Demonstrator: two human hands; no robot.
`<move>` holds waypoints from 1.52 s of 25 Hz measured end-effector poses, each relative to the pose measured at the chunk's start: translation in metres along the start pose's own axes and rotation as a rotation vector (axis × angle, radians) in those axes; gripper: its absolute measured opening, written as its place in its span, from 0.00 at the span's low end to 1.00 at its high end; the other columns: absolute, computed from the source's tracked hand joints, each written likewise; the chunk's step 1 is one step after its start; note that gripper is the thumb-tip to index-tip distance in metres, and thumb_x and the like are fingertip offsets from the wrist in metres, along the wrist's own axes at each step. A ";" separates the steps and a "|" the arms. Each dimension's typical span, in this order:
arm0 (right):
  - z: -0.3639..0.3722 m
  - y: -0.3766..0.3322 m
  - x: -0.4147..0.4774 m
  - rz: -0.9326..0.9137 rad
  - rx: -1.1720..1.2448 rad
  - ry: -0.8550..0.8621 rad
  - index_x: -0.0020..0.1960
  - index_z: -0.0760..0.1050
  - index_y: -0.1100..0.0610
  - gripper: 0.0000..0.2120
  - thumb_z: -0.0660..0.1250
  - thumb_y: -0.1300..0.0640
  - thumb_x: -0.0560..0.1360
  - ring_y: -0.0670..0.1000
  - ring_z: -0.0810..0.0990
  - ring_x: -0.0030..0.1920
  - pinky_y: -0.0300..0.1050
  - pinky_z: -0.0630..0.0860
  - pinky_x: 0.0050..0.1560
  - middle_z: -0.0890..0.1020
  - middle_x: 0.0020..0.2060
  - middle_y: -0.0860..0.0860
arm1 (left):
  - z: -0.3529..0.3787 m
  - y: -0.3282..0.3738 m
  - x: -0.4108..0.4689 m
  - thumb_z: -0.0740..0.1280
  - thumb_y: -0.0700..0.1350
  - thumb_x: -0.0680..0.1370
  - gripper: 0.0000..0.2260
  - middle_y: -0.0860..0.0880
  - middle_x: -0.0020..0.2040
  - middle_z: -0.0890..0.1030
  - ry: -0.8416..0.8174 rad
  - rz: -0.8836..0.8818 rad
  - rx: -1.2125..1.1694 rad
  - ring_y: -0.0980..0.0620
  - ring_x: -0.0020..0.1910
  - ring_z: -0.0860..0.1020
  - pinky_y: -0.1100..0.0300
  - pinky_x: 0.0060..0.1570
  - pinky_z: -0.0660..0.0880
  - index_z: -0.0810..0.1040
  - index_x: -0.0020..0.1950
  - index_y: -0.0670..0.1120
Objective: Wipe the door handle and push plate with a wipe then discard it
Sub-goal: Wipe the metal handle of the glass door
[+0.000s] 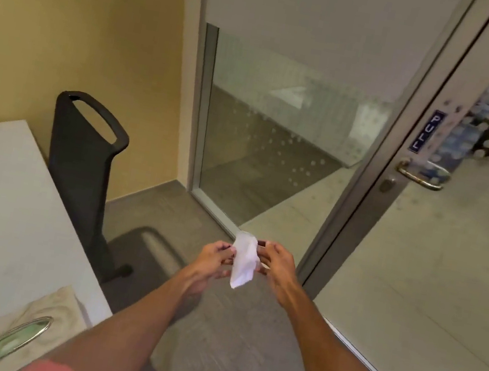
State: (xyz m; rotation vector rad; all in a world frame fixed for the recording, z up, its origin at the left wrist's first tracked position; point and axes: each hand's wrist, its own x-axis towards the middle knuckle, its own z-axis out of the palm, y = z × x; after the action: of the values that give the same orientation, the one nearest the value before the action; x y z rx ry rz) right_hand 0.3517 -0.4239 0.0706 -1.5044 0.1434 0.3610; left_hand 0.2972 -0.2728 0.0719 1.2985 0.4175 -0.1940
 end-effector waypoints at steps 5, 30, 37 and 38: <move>-0.074 -0.006 0.006 0.106 0.006 -0.027 0.52 0.81 0.59 0.13 0.67 0.50 0.77 0.58 0.80 0.47 0.53 0.76 0.50 0.84 0.47 0.57 | 0.073 0.006 0.034 0.59 0.41 0.85 0.06 0.45 0.48 0.79 -0.116 0.001 0.055 0.48 0.46 0.76 0.49 0.50 0.75 0.74 0.52 0.44; -0.199 -0.097 0.180 -0.060 0.295 0.437 0.51 0.80 0.62 0.05 0.67 0.64 0.77 0.54 0.83 0.41 0.48 0.81 0.39 0.82 0.47 0.60 | 0.212 0.095 0.292 0.79 0.53 0.64 0.35 0.47 0.78 0.64 -0.740 0.157 0.532 0.50 0.67 0.73 0.65 0.56 0.72 0.76 0.69 0.45; -0.207 -0.105 0.221 -0.074 0.427 0.783 0.44 0.79 0.61 0.04 0.68 0.69 0.75 0.55 0.80 0.41 0.48 0.81 0.42 0.80 0.42 0.58 | 0.238 0.078 0.313 0.81 0.64 0.59 0.57 0.59 0.80 0.50 -0.616 0.699 0.939 0.59 0.76 0.51 0.56 0.72 0.56 0.56 0.81 0.53; -0.209 -0.106 0.226 -0.064 0.494 0.809 0.43 0.78 0.62 0.05 0.68 0.69 0.75 0.55 0.80 0.41 0.48 0.81 0.43 0.80 0.42 0.58 | 0.244 0.073 0.314 0.80 0.63 0.59 0.54 0.55 0.78 0.55 -0.553 0.768 0.980 0.56 0.74 0.55 0.56 0.71 0.59 0.58 0.80 0.51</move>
State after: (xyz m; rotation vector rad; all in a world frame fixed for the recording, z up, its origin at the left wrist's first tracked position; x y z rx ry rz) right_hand 0.6248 -0.6007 0.0859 -1.0811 0.7640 -0.3396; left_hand 0.6560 -0.4580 0.0604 2.1677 -0.7575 -0.0901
